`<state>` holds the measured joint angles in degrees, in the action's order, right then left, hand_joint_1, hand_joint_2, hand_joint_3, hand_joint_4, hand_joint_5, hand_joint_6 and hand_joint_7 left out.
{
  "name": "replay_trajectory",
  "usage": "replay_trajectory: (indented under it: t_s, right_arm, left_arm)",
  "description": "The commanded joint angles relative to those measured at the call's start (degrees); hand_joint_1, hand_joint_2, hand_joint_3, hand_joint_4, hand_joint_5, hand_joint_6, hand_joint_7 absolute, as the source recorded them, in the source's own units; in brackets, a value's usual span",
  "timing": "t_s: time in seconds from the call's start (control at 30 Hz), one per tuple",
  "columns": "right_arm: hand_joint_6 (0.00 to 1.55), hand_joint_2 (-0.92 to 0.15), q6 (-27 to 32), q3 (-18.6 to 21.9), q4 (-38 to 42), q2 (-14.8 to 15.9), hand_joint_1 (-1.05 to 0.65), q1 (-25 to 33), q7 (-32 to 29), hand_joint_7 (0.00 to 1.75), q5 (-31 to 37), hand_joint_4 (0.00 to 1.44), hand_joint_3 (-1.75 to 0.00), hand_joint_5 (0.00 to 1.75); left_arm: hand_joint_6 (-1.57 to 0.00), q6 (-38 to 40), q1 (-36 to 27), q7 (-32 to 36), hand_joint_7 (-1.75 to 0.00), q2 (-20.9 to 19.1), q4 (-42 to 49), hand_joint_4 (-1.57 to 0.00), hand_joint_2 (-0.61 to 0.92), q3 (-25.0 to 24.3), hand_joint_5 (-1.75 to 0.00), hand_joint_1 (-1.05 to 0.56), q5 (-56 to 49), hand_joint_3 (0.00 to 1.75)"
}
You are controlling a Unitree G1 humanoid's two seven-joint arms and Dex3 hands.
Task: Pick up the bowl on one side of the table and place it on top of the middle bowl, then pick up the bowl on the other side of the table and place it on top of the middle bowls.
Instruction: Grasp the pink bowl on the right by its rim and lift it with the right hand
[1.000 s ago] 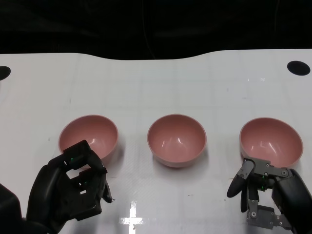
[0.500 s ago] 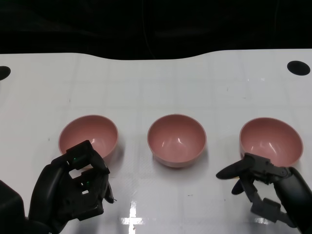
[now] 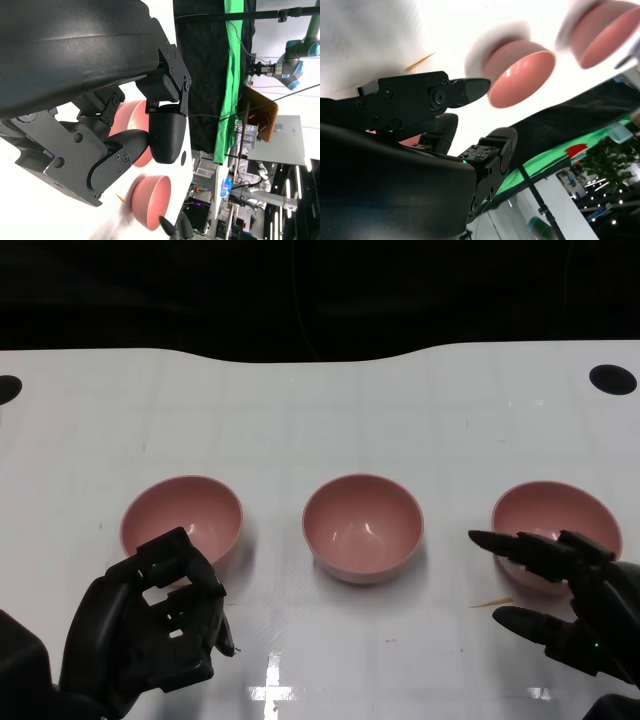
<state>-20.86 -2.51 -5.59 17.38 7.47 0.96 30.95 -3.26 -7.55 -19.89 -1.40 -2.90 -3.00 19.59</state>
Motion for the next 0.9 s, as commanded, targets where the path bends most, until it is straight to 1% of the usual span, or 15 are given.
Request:
replay_trajectory:
  t_s: [0.03,0.17,0.27,0.37,0.43,0.5,0.7,0.83,0.9]
  right_arm:
    - [0.30,-0.92,2.37,0.45,-2.36,1.85,-0.66,-0.43,-2.27,0.04,5.10,0.11,-0.01,0.65]
    - [0.26,-0.89,6.26,-0.17,-4.27,2.35,-0.68,-1.27,-3.20,0.02,10.78,0.06,0.00,0.60]
    - [0.27,-0.88,9.40,-0.79,-5.07,2.56,-0.70,-2.08,-3.14,0.02,14.65,0.05,0.00,0.60]
    - [0.28,-0.88,10.88,-1.29,-5.41,2.61,-0.71,-2.32,-3.13,0.02,15.89,0.05,0.00,0.61]
    - [0.28,-0.88,14.50,-2.66,-5.12,2.85,-0.71,-3.45,-1.95,0.02,19.94,0.03,0.00,0.61]
    - [0.28,-0.89,17.25,-3.80,-4.80,2.95,-0.72,-4.29,-1.13,0.02,22.54,0.03,0.00,0.62]
    - [0.31,-0.88,21.55,-7.42,2.37,3.54,-0.70,-8.29,-2.60,0.03,27.08,0.06,0.00,0.63]
    - [0.31,-0.90,25.74,-9.87,6.87,3.74,-0.71,-11.46,-0.81,0.02,29.10,0.06,-0.01,0.58]
    - [0.32,-0.90,27.23,-11.15,10.04,3.90,-0.71,-13.19,-1.14,0.02,29.86,0.09,0.00,0.55]
  left_arm:
    - [-0.81,-0.83,-0.10,-0.48,-1.57,-0.45,0.35,-0.92,0.44,-0.18,-1.71,-0.19,-0.25,1.25]
    - [-0.81,-0.93,-0.12,-0.36,-1.57,-0.50,0.27,-0.91,0.45,-0.13,-1.71,-0.20,-0.39,1.24]
    - [-0.81,-0.74,-0.01,-0.32,-1.58,-0.57,0.18,-0.91,0.45,-0.15,-1.72,-0.20,-0.36,1.23]
    - [-0.81,-0.57,0.02,-0.34,-1.58,-0.58,0.16,-0.92,0.45,-0.18,-1.72,-0.20,-0.21,1.23]
    - [-0.81,-0.63,0.06,-0.46,-1.58,-0.71,0.28,-0.91,0.46,-0.21,-1.72,-0.19,-0.24,1.23]
    - [-0.81,-0.60,0.07,-0.64,-1.58,-0.76,0.36,-0.91,0.45,-0.27,-1.72,-0.19,-0.05,1.23]
    - [-0.81,-0.36,0.07,-0.46,-1.57,-0.74,0.25,-0.92,0.44,-0.42,-1.70,-0.18,0.11,1.24]
    - [-0.82,-0.76,0.31,-0.54,-1.56,-0.62,0.66,-0.92,0.45,-0.49,-1.70,-0.19,0.16,1.23]
    - [-0.82,-0.61,0.31,-0.35,-1.56,-0.64,0.61,-0.92,0.45,-0.42,-1.70,-0.19,-0.02,1.23]
